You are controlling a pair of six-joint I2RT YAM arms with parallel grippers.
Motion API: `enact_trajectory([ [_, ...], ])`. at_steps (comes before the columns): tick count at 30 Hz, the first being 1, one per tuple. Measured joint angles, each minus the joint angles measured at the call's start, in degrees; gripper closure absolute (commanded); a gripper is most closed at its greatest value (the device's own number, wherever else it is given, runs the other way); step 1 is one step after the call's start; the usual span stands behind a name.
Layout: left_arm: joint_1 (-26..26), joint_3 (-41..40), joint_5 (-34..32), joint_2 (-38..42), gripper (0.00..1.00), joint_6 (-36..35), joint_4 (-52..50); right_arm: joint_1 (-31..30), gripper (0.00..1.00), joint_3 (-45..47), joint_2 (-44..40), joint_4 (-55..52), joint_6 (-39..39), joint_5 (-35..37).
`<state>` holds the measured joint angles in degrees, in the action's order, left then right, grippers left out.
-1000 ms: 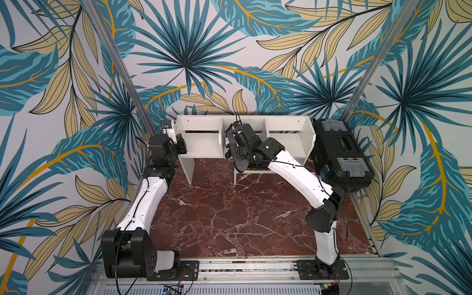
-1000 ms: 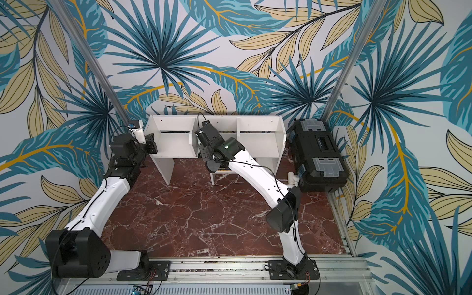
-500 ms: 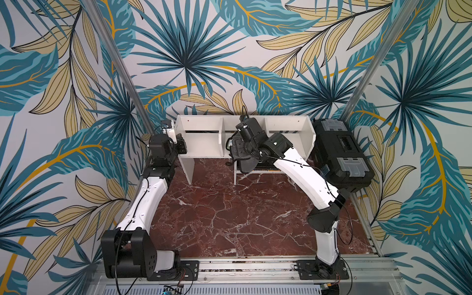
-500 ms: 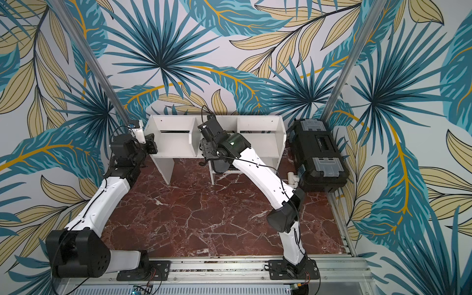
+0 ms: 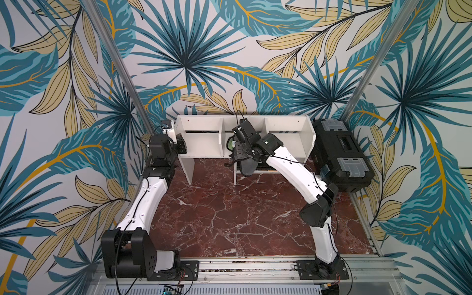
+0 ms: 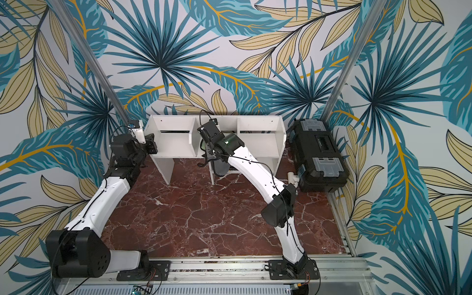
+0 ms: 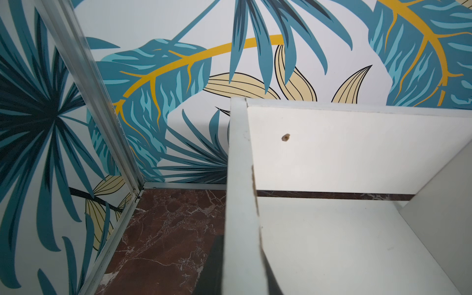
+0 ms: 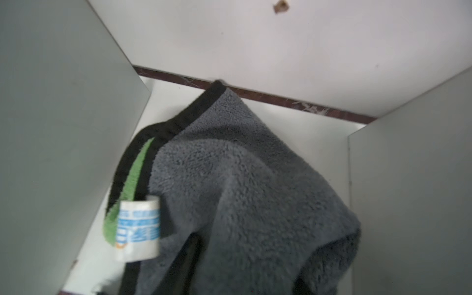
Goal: Wipe the bookshelf clean with a cloth
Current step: Wipe the dust from the shelf.
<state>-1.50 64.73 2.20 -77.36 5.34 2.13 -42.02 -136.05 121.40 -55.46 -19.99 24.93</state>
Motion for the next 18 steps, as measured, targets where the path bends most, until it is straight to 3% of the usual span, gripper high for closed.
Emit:
enact_trajectory([
  [5, 0.0, 0.0, 0.0, 0.0, 1.0, 0.0, 0.0, 0.09, 0.94, -7.19, 3.91, 6.43, 3.21, -6.34],
  [10, 0.0, 0.0, 0.0, 0.0, 1.0, 0.0, 0.0, 0.09, 1.0, -7.61, 4.44, 10.38, 3.41, -10.43],
  [18, 0.0, 0.0, 0.02, 0.0, 1.0, 0.02, 0.0, -0.83, 1.0, 12.09, -5.05, 12.35, 0.72, -5.42],
])
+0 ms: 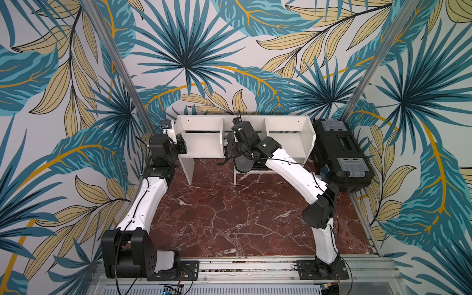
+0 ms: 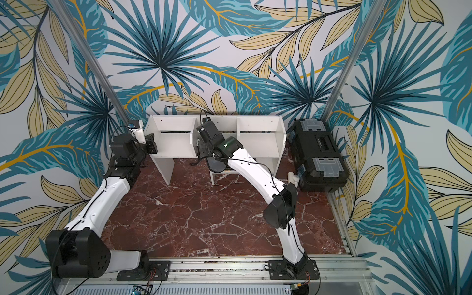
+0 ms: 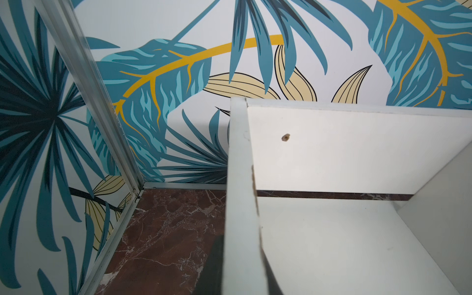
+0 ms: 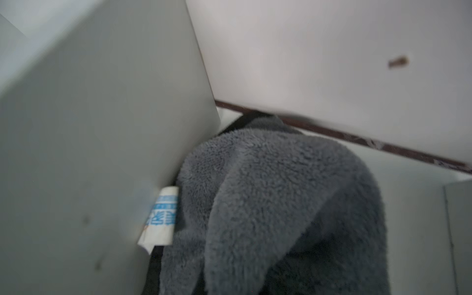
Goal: Wipe the bookshelf clean with a cloth
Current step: Wipe the dust from the shelf.
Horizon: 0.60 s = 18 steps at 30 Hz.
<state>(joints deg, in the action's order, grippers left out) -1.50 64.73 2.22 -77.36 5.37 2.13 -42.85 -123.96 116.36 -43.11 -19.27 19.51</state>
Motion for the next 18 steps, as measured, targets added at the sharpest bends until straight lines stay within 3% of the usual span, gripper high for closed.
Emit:
enact_trajectory([
  [4, 0.0, 0.0, 0.0, 0.0, 1.0, 0.0, 0.0, -0.28, 1.0, 0.5, -3.02, -4.39, -0.17, 6.47],
  [12, 0.0, 0.0, -0.02, 0.0, 1.0, 0.0, 0.02, 2.6, 1.0, -23.93, 6.91, -8.61, 5.05, 18.6],
  [18, 0.0, 0.0, 0.02, 0.0, 1.0, 0.04, 0.02, 3.34, 1.0, -24.98, 9.64, -1.4, 11.39, 15.72],
])
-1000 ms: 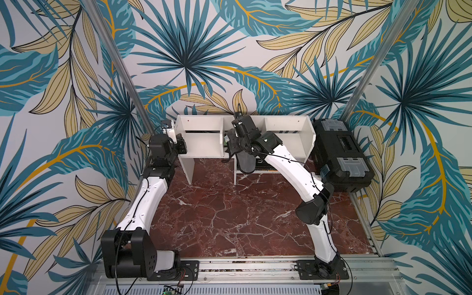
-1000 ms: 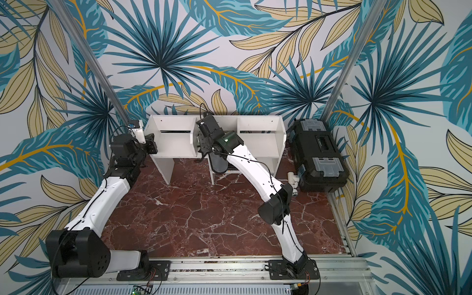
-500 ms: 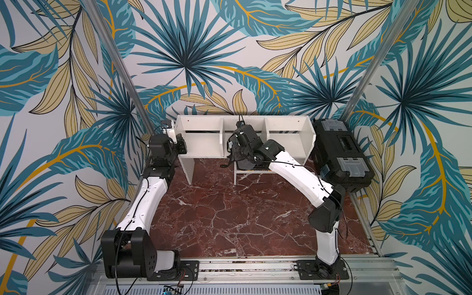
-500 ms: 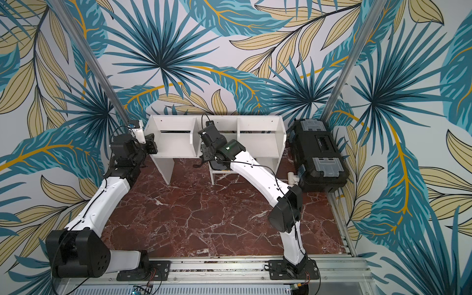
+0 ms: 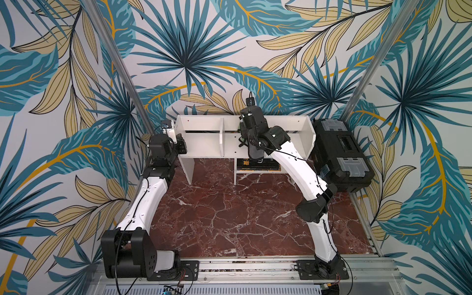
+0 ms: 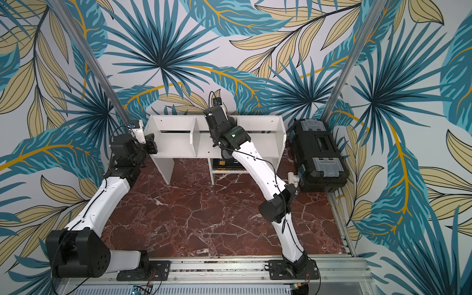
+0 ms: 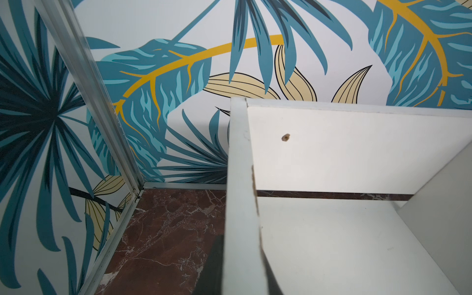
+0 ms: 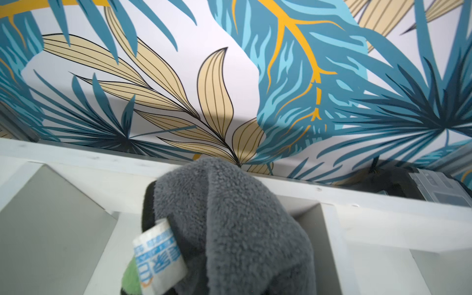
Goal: Wipe the bookshelf clean with a cloth
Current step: Wipe the dust from the shelf.
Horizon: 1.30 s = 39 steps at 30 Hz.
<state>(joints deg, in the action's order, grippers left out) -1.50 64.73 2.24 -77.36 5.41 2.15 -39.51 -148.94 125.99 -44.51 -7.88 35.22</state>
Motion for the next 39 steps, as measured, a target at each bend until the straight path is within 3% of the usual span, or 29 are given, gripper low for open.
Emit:
enact_trajectory([
  [6, 0.0, 0.0, 0.0, 0.0, 1.0, 0.0, 0.0, -1.38, 1.0, 0.0, 0.07, 7.48, 0.87, -9.38],
  [10, 0.0, 0.0, 0.0, 0.0, 1.0, 0.0, 0.0, -2.45, 1.0, 0.0, 0.07, 10.27, 1.77, -10.95],
  [19, 0.0, 0.0, -0.02, 0.0, 1.0, -0.02, 0.0, -1.31, 1.0, 3.06, -1.75, 8.94, 7.96, 5.55],
  [23, 0.0, 0.0, -0.04, 0.0, 1.0, -0.02, -0.02, -0.37, 1.0, 8.74, -5.75, 6.84, 7.65, 7.96],
  [29, 0.0, 0.0, -0.07, 0.0, 1.0, -0.04, -0.02, -2.03, 1.0, 16.17, -11.04, 5.75, 3.43, 1.38],
  [39, 0.0, 0.0, -0.07, 0.0, 1.0, -0.04, -0.02, -4.68, 1.0, 27.76, -12.52, 8.66, -4.63, -14.43],
])
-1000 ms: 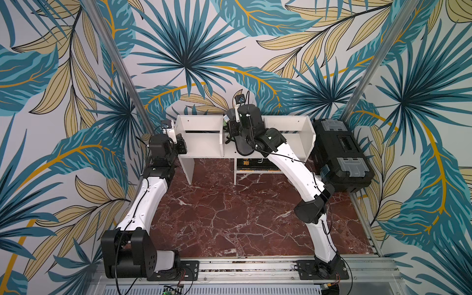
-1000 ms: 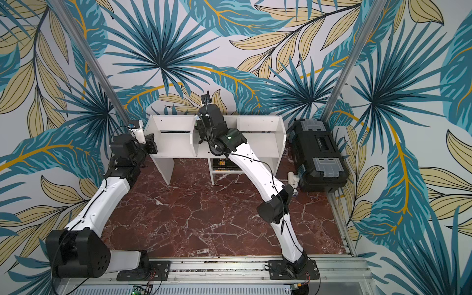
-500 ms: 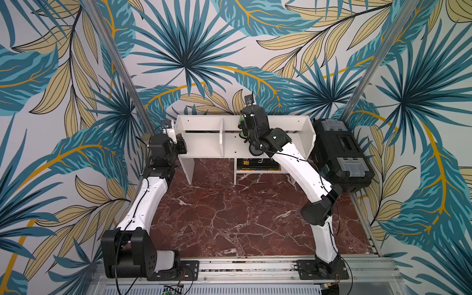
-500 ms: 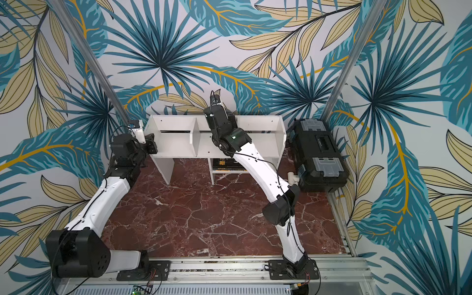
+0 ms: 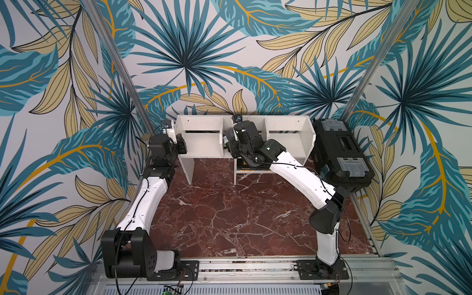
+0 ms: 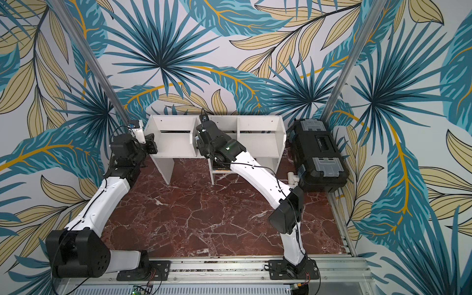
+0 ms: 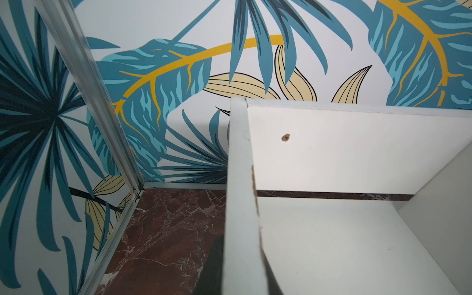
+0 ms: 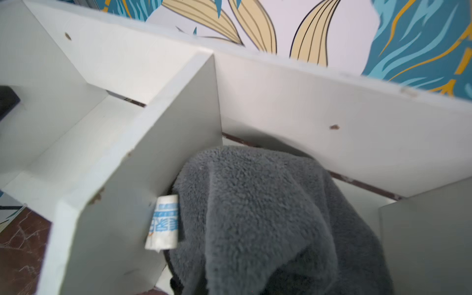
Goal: Wipe the bookshelf clean with a cloth
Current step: Wipe the dust from the shelf.
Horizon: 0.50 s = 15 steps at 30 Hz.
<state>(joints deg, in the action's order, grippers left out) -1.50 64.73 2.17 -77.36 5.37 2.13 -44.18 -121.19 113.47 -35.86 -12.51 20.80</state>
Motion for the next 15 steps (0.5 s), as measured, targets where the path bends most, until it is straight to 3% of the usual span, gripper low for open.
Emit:
enact_trajectory([
  [5, 0.0, 0.0, 0.04, 0.0, 1.0, 0.02, 0.0, 0.15, 1.0, 7.67, -5.46, -1.4, -1.2, -0.57],
  [10, 0.0, 0.04, 0.07, 0.09, 0.98, 0.07, -0.2, 0.13, 1.0, 9.33, -13.31, -3.43, -0.94, -1.33],
  [13, 0.0, 0.39, 0.59, 0.46, 0.52, 2.25, -2.03, -0.13, 1.0, 9.4, -19.28, -2.56, -0.22, -5.53],
  [15, 0.0, 0.59, 0.87, 1.38, 0.39, 5.31, -5.79, -0.33, 1.0, 9.44, -22.97, -0.87, 0.0, -8.46],
])
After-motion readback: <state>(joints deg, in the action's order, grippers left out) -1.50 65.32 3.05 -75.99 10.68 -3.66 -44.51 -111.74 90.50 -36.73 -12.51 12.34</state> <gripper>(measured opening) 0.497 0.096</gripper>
